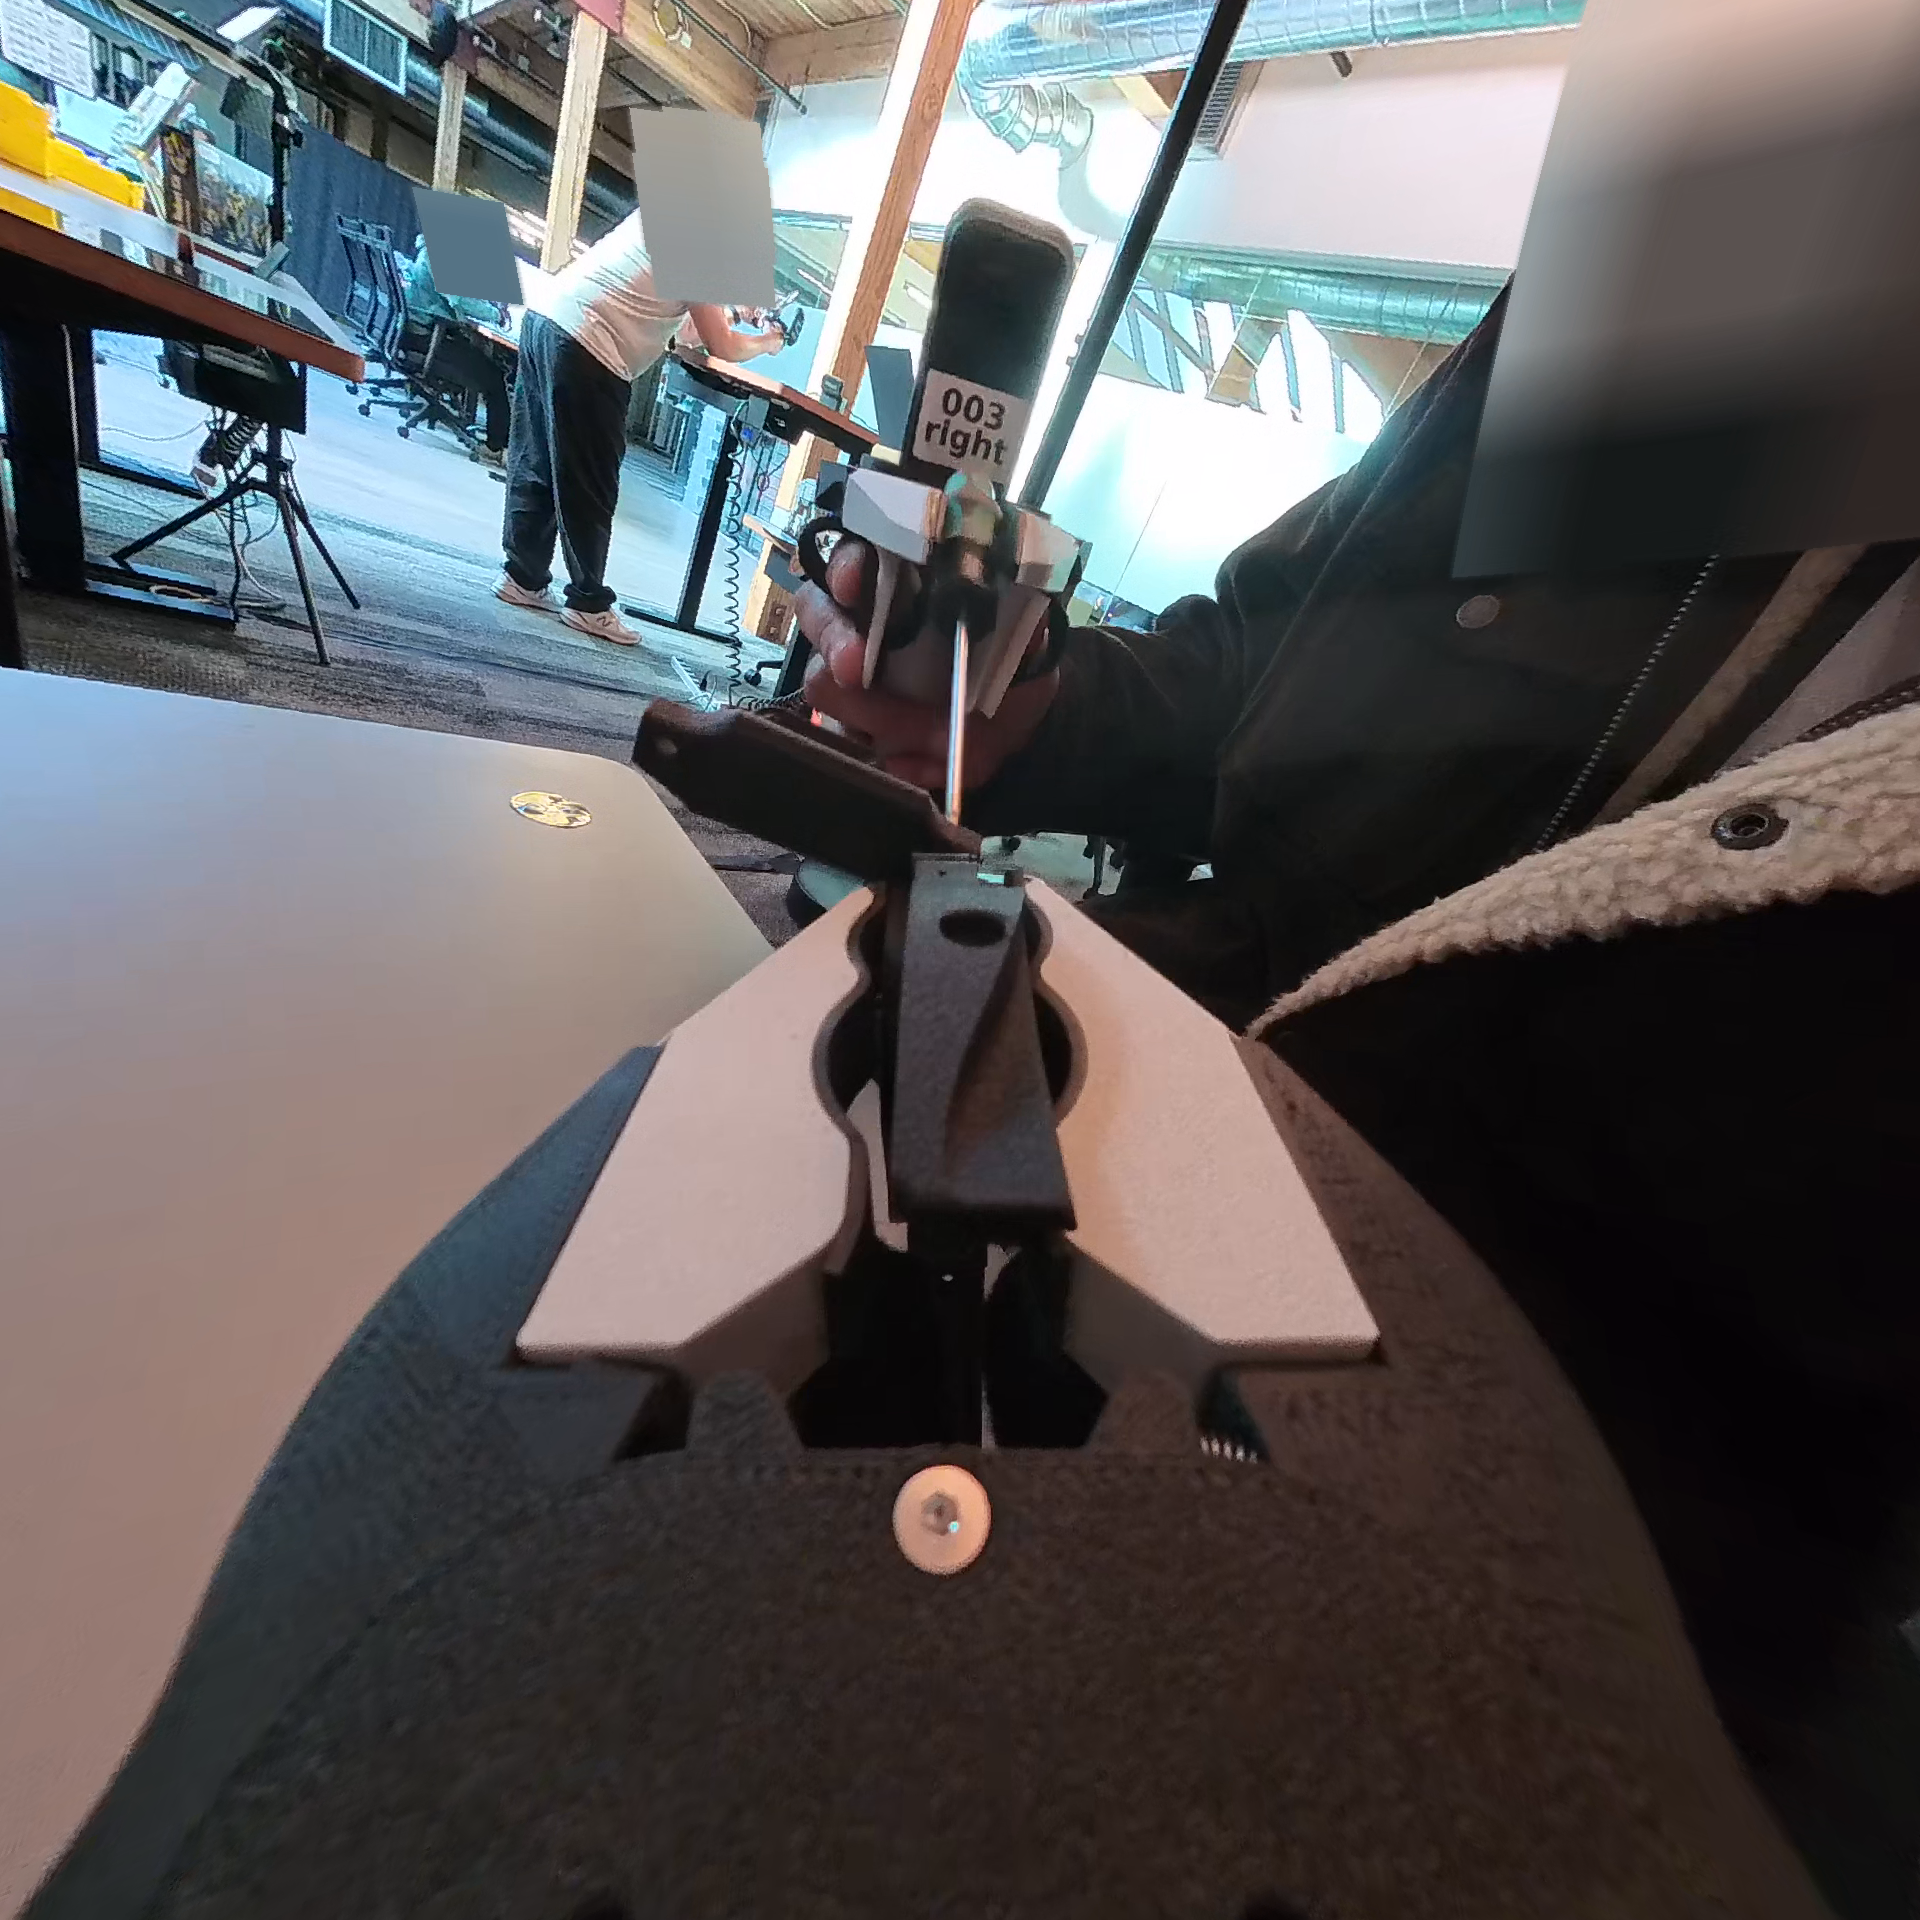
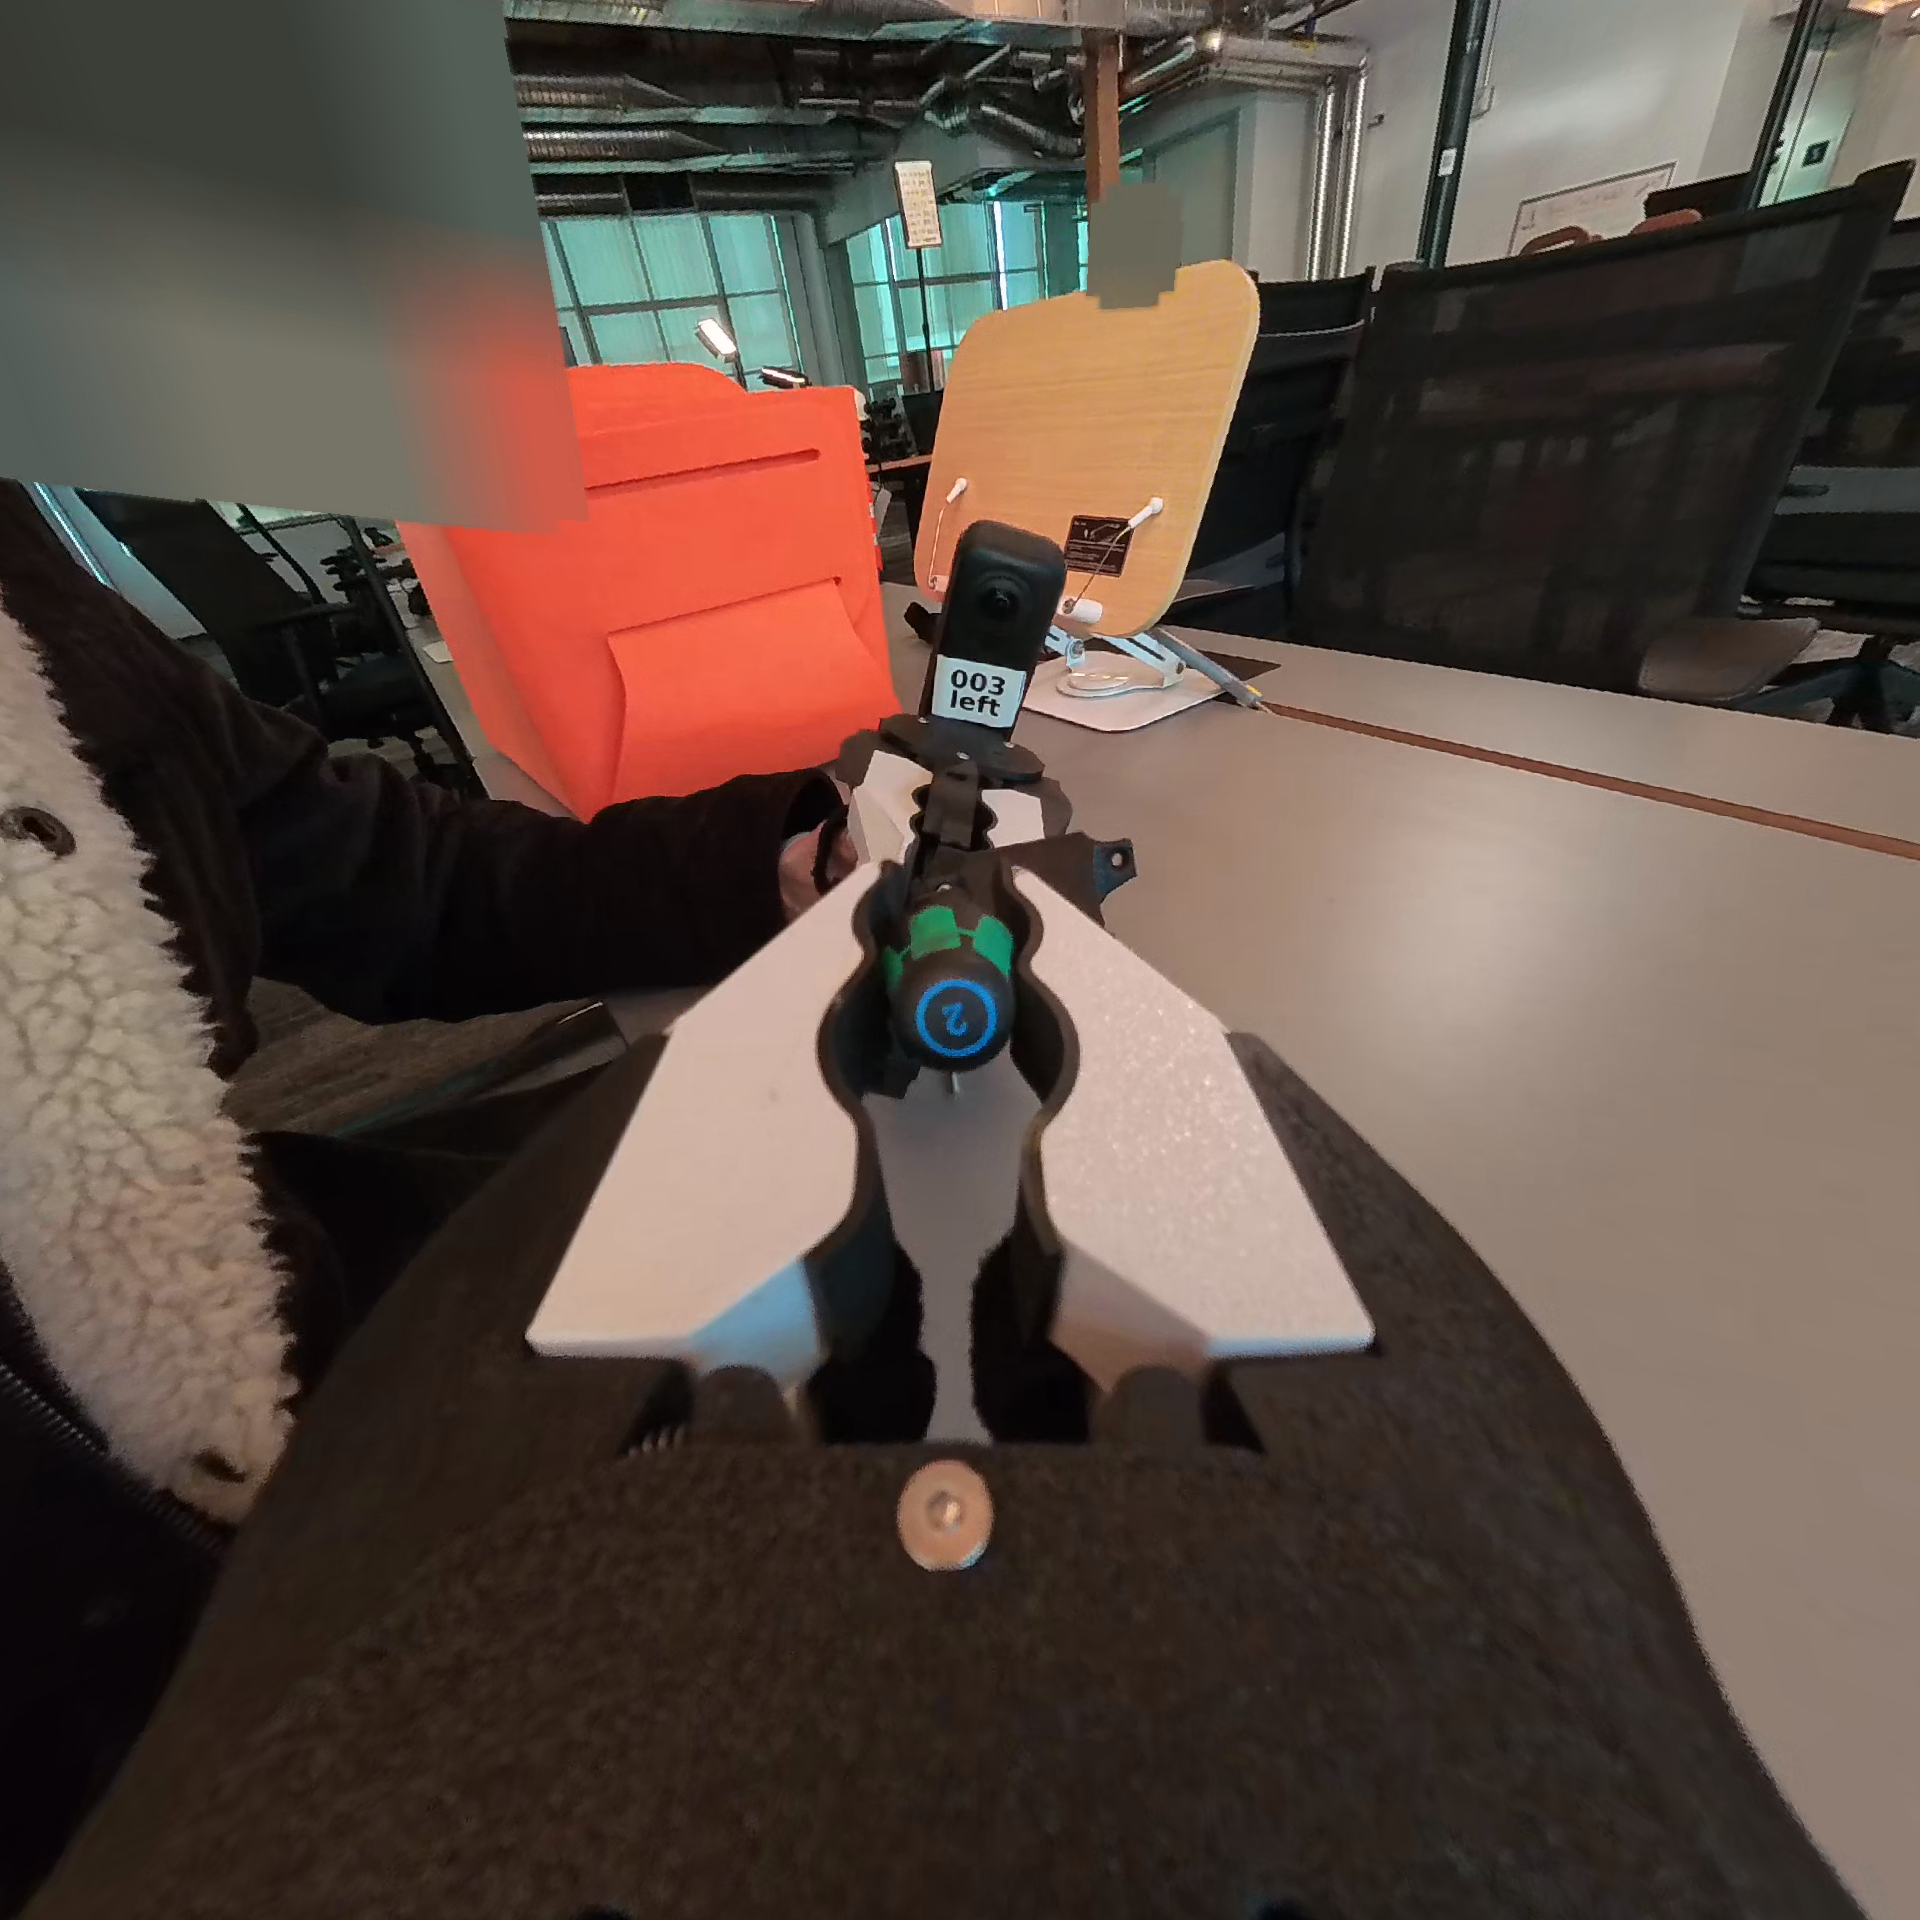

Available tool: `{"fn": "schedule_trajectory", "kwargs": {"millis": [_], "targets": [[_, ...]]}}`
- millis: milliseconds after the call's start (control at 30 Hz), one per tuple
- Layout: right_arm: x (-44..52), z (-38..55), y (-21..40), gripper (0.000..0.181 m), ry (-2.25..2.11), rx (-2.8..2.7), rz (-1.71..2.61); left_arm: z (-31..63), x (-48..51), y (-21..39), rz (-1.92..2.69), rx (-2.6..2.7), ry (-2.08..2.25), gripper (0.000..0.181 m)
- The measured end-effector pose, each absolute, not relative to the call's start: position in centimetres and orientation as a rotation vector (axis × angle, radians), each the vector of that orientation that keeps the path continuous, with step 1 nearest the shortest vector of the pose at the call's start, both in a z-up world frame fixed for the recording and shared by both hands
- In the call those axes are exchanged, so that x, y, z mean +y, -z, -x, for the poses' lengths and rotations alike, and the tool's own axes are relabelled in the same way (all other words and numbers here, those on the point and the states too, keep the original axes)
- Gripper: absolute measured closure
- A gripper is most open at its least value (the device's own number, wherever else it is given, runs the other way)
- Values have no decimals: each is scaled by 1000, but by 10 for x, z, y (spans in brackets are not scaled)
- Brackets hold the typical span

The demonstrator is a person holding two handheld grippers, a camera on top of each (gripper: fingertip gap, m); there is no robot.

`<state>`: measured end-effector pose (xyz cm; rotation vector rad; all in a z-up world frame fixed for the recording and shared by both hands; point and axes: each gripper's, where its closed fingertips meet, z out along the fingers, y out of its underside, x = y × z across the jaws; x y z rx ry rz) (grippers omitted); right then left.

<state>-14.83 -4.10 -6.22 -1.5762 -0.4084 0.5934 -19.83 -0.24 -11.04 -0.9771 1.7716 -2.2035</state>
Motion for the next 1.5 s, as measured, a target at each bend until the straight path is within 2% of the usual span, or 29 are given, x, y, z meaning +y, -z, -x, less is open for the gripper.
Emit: {"fn": "schedule_trajectory", "kwargs": {"millis": [200,533,767,1267,1500], "targets": [[-39,152,80,165,-525,-457,1636,199,-2,108,971,1768,2216,160],[-37,138,42,165,-767,-224,1459,187,8,121,1085,1752,2111,160],[-22,165,72,164,-601,-358,1552,189,4,118,1067,1755,2123,160],[-25,171,119,165,-555,-463,1780,194,8,107,1030,1717,2178,160],[-29,156,102,165,-648,-360,1794,196,11,104,1017,1700,2189,160]]}}
